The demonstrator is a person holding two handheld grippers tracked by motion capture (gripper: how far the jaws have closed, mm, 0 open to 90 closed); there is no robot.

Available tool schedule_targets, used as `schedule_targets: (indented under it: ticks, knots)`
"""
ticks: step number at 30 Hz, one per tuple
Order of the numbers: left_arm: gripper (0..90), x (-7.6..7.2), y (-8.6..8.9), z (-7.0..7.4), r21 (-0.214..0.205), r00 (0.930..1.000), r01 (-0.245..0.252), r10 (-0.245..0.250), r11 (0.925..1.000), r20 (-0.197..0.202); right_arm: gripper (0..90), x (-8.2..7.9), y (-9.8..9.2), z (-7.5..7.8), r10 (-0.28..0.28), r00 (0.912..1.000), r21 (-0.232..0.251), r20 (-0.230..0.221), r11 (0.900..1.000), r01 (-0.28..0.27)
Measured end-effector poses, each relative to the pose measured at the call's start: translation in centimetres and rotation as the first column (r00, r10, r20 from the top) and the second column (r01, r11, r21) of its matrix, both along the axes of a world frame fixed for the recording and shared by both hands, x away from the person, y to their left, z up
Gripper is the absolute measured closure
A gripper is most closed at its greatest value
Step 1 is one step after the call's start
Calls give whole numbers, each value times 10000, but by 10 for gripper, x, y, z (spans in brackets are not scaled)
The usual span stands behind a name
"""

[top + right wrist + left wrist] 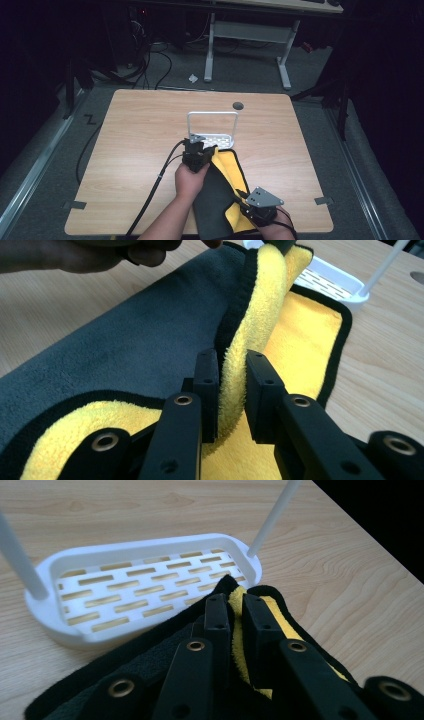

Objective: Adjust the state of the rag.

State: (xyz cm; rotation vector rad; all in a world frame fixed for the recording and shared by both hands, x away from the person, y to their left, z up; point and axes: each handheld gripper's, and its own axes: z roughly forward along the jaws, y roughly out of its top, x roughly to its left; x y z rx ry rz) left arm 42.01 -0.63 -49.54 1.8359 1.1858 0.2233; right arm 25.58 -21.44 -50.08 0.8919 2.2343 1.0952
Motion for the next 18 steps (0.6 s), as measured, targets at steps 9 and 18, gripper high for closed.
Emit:
schedule_targets:
  ticks: [9, 18]
  knots:
    - [812, 6, -17, -12, -166, 9997, 146, -149, 9998, -211, 731, -1, -16, -6, -548, 9978, 18, -364, 9985, 549]
    - [790, 6, -32, -10, -375, 9988, 450, -457, 9983, -171, 710, -7, -30, -1, -863, 9960, 274, -219, 9958, 869]
